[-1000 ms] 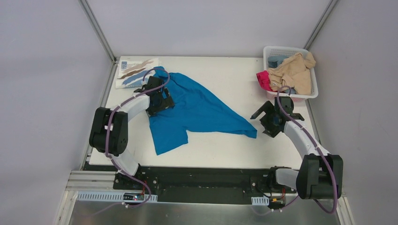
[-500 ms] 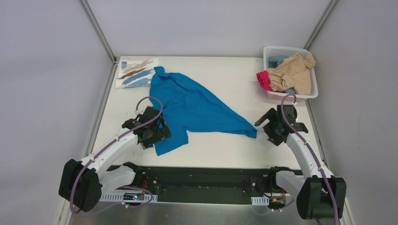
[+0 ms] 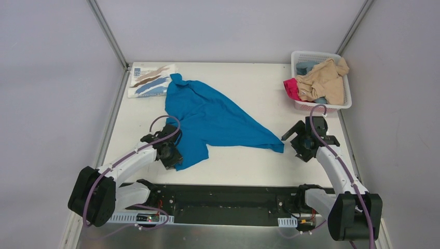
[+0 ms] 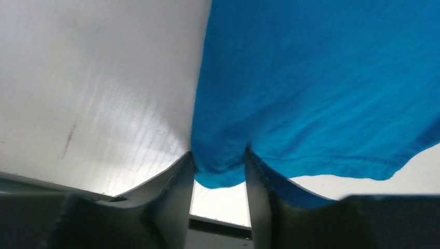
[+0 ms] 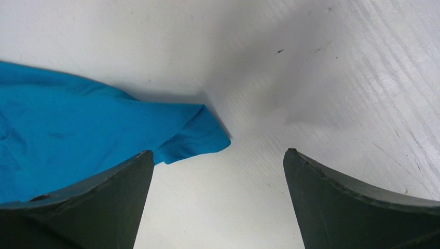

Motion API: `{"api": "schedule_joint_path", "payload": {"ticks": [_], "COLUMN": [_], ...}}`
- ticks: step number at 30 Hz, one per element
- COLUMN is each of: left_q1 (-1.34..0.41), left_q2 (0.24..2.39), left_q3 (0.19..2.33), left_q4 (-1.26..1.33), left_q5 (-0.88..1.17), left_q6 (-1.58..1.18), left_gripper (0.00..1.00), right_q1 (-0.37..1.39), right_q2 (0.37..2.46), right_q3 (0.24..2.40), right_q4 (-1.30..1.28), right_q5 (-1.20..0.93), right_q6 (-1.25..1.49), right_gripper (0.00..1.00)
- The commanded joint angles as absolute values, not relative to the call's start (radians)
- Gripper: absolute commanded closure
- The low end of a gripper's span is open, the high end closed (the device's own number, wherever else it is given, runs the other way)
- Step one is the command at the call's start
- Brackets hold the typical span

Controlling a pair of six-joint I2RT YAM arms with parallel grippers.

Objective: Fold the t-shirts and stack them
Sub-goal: Flatten out the tshirt

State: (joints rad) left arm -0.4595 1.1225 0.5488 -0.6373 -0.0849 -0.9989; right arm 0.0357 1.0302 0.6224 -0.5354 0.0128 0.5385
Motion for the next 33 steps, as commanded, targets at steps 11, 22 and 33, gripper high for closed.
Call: {"api": "schedule_joint_path", "payload": {"ticks": [11,22,33], "left_q1": [-0.471,-0.457,-0.451], "left_q2": [1.12,1.138,1.121], "left_q3": [0.688,0.787,0.78], "left_q4": [-0.518,-0.517,-0.517], "left_q5": [-0.227,-0.249,-0.258], "left_q6": [-0.926,-0.859,-0.853], "left_gripper": [1.0,1.0,1.0], "right_q1": [0.064,0.173,0.196], "right_q2": [1.037,1.194,1.291], "right_q3": [0.611,0.617,0.648], "right_q4": [-0.602,-0.535,-0.504], "right_q5": [-0.032,0.037,0.143], "right_q6": [0.518,0.576,0.583], "right_gripper": [0.21,0.42,0.54]}}
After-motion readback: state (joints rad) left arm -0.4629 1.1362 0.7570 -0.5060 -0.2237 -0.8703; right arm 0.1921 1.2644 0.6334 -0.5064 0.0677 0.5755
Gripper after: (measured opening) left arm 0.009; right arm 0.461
